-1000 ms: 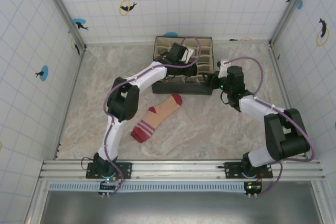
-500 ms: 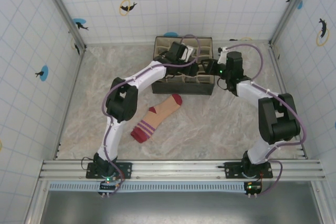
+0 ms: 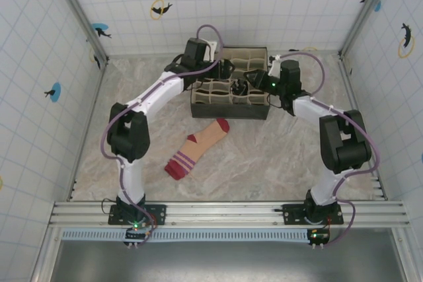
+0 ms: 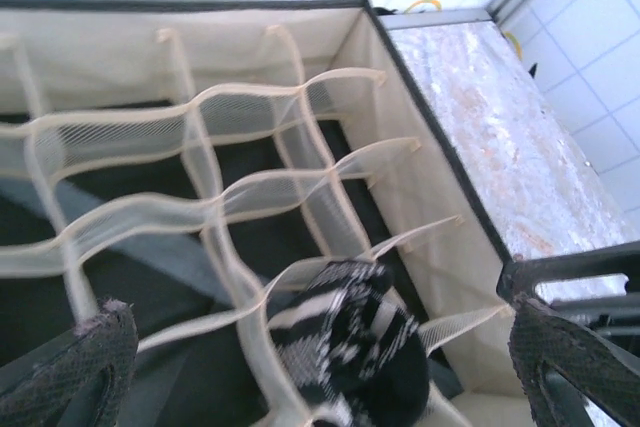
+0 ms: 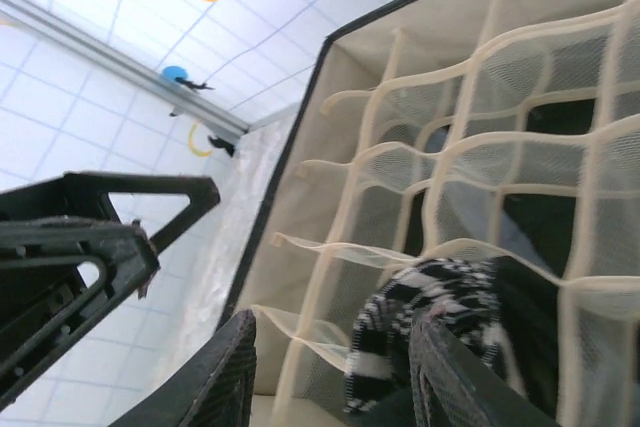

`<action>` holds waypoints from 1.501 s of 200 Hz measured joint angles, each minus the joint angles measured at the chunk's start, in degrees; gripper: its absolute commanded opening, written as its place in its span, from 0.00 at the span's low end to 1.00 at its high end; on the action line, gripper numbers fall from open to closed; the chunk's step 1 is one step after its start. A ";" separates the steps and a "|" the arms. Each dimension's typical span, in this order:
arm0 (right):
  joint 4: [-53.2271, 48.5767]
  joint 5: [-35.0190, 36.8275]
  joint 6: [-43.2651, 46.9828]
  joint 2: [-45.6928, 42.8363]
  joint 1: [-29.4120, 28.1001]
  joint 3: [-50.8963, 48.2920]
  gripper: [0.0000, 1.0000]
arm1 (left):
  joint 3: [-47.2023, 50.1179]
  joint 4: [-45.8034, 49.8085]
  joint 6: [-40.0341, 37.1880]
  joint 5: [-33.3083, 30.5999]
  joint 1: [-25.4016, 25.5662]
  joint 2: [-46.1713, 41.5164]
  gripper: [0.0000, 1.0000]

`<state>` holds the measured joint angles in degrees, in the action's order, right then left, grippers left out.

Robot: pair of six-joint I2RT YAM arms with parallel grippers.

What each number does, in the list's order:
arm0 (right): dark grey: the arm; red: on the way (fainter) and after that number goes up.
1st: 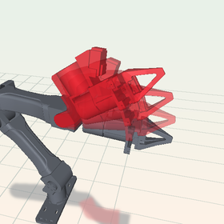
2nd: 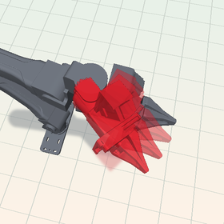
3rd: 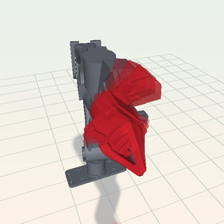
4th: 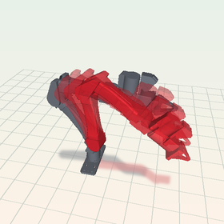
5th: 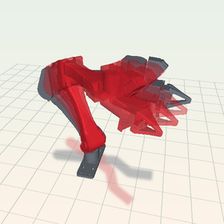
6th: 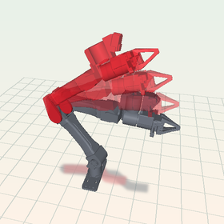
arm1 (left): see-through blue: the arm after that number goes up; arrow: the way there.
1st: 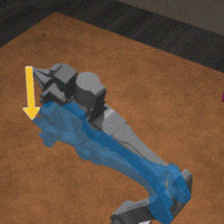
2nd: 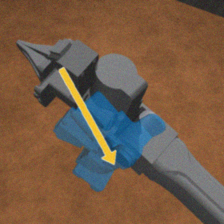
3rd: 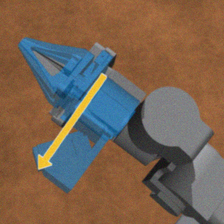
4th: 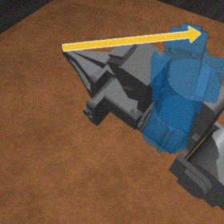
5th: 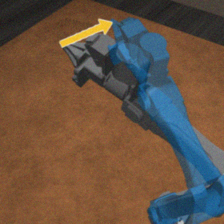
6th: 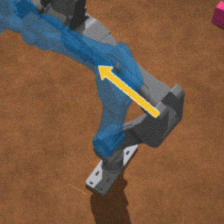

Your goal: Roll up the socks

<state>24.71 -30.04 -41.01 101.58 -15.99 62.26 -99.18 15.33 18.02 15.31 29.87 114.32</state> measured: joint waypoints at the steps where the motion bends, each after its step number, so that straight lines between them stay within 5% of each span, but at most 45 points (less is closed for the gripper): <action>1: 0.02 -0.02 -0.11 0.09 -0.11 0.07 0.46 | 0.50 -0.04 0.09 -0.02 -0.04 -0.42 0.97; 132: 4.96 1.62 -15.06 10.64 -6.91 6.29 0.50 | 39.34 -1.66 7.15 -5.20 -0.15 -29.35 0.97; 222: 1.57 3.04 -13.31 17.03 -6.43 11.23 0.53 | 44.89 0.39 7.82 -6.58 -0.15 -33.68 0.97; 300: 1.11 -0.24 -10.75 14.43 -4.81 11.23 0.65 | 46.07 1.57 7.96 -5.64 -0.15 -33.35 0.97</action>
<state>25.82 -30.28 -51.77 116.01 -20.80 73.49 -53.10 16.91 25.98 9.67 29.71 80.97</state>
